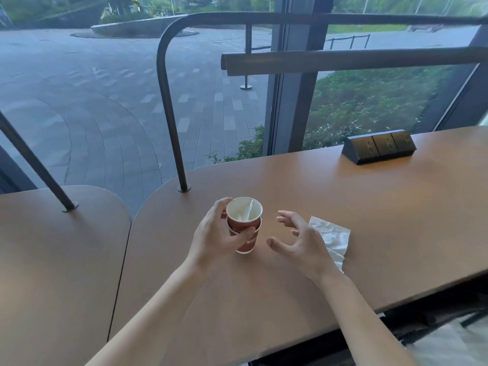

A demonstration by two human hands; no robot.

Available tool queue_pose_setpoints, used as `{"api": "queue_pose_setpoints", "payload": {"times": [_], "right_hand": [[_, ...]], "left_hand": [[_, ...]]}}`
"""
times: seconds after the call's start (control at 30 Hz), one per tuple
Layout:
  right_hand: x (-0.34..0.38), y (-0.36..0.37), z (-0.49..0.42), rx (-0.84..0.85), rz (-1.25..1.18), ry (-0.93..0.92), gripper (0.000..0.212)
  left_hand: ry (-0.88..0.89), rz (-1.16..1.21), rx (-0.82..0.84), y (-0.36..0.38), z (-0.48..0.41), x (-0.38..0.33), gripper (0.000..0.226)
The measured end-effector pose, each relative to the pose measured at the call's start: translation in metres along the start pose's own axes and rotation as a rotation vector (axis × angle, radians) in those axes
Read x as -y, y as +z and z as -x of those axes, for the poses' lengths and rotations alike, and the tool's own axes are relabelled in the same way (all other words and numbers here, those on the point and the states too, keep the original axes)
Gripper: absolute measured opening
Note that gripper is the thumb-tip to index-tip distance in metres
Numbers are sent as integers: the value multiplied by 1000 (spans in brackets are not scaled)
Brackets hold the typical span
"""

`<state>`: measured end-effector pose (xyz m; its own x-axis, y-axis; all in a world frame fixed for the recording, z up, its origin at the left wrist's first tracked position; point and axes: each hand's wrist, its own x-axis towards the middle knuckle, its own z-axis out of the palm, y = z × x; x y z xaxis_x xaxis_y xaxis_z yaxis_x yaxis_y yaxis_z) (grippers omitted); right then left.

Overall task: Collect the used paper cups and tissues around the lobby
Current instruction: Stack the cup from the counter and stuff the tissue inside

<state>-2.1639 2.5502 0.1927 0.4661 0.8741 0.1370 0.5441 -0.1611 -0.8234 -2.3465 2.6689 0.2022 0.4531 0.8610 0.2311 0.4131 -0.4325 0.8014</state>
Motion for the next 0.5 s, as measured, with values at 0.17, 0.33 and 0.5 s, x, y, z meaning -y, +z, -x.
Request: {"api": "queue_pose_setpoints", "payload": {"times": [0.17,0.33,0.5], "right_hand": [[-13,-30,-3,-33,35,32,61],[-30,-55,3,-69,131,105,56],[-41,-64,14,-44,257,169,59]], "left_hand": [[-10,1,29,13,4,-2,82],[-5,5,33,26,10,-4,86],[-22,30,43,35,11,-4,91]]}}
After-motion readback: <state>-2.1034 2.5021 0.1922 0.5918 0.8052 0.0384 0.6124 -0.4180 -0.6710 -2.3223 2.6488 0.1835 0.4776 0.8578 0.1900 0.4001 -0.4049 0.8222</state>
